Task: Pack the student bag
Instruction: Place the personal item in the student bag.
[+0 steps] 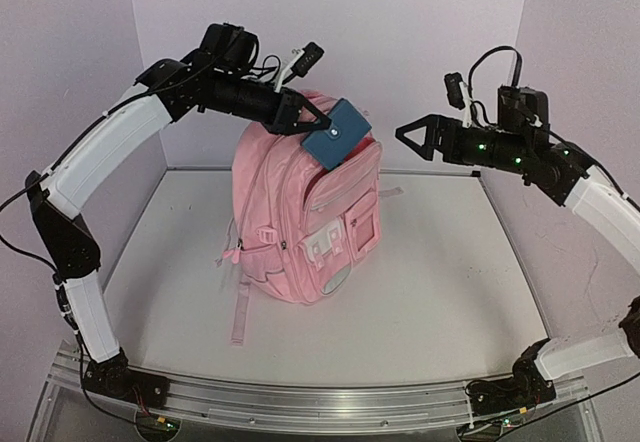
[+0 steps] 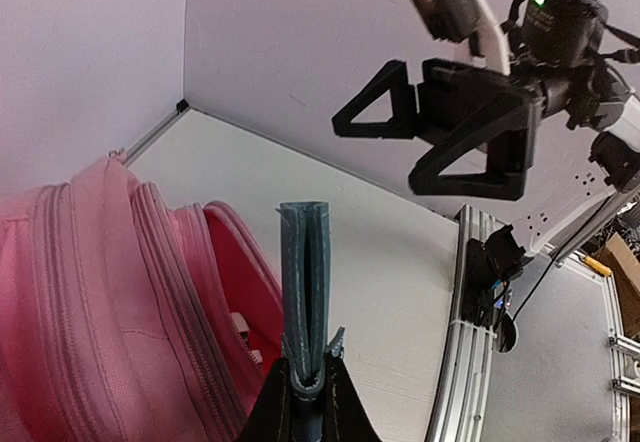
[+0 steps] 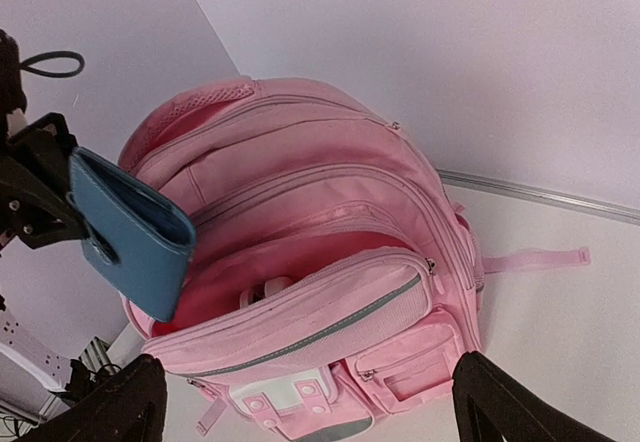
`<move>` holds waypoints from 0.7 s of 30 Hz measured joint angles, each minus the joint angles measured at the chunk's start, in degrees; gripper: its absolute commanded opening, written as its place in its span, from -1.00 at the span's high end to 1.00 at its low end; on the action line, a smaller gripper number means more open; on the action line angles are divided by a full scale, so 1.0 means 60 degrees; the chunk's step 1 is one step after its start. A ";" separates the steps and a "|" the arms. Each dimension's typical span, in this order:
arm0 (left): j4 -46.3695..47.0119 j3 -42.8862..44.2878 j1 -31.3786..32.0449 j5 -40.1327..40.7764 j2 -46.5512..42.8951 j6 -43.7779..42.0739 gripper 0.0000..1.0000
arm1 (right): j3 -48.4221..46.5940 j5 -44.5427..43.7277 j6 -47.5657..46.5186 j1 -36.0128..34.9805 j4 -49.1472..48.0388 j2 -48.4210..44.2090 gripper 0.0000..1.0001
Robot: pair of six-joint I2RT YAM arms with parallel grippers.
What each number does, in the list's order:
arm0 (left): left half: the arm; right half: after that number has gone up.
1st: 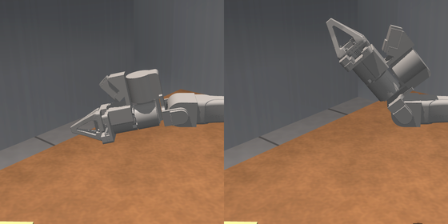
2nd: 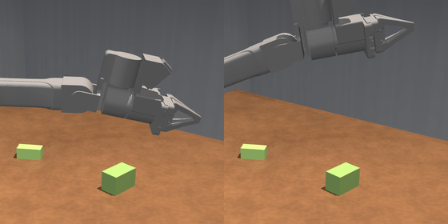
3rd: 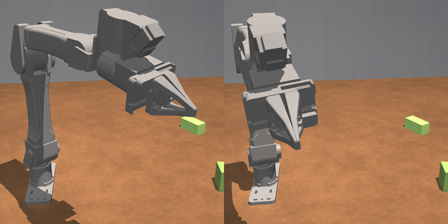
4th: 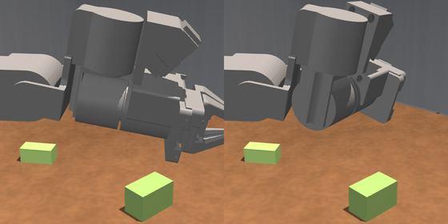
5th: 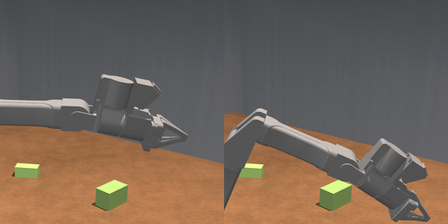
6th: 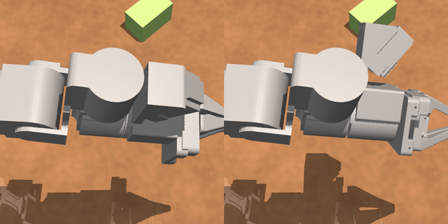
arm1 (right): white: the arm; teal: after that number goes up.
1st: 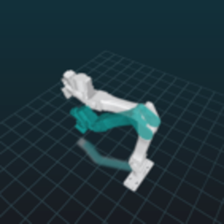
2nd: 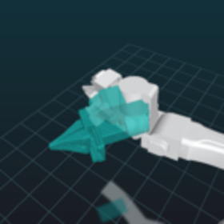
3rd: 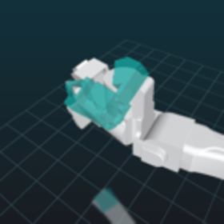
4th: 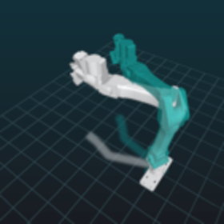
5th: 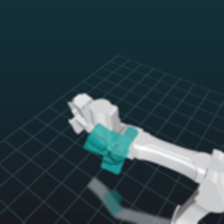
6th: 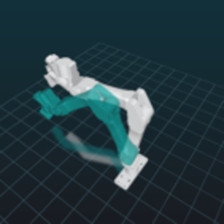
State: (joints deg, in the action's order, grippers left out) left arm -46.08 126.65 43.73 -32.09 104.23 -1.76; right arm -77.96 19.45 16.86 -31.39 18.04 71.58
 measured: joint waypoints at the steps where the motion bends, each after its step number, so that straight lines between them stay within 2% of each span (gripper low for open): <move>1: -0.0154 0.0000 0.0002 -0.0005 0.0158 -0.0028 1.00 | 0.0050 -0.0047 0.0007 0.0005 0.0000 -0.0059 -0.97; 5: -0.0561 -0.0004 0.0014 0.0033 0.0671 -0.0162 0.99 | 0.0200 -0.0158 0.0093 0.0038 -0.0021 -0.0265 -0.97; 12: -0.0664 -0.0004 0.0040 -0.0132 0.0726 -0.0231 0.99 | 0.0405 -0.0339 0.0279 0.0042 -0.0146 -0.0318 -0.97; 20: -0.1462 0.0916 0.0734 0.0958 0.1324 -0.0602 0.87 | 0.0659 -0.0722 0.0456 0.0042 -0.0154 -0.0278 -0.97; 21: -0.1508 0.0966 0.0804 0.1041 0.1381 -0.0646 0.79 | 0.0681 -0.0760 0.0464 0.0042 -0.0164 -0.0262 -0.97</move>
State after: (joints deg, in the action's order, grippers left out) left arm -55.12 132.45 48.56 -25.84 112.51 -5.64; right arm -73.87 14.89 19.64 -31.14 17.06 70.00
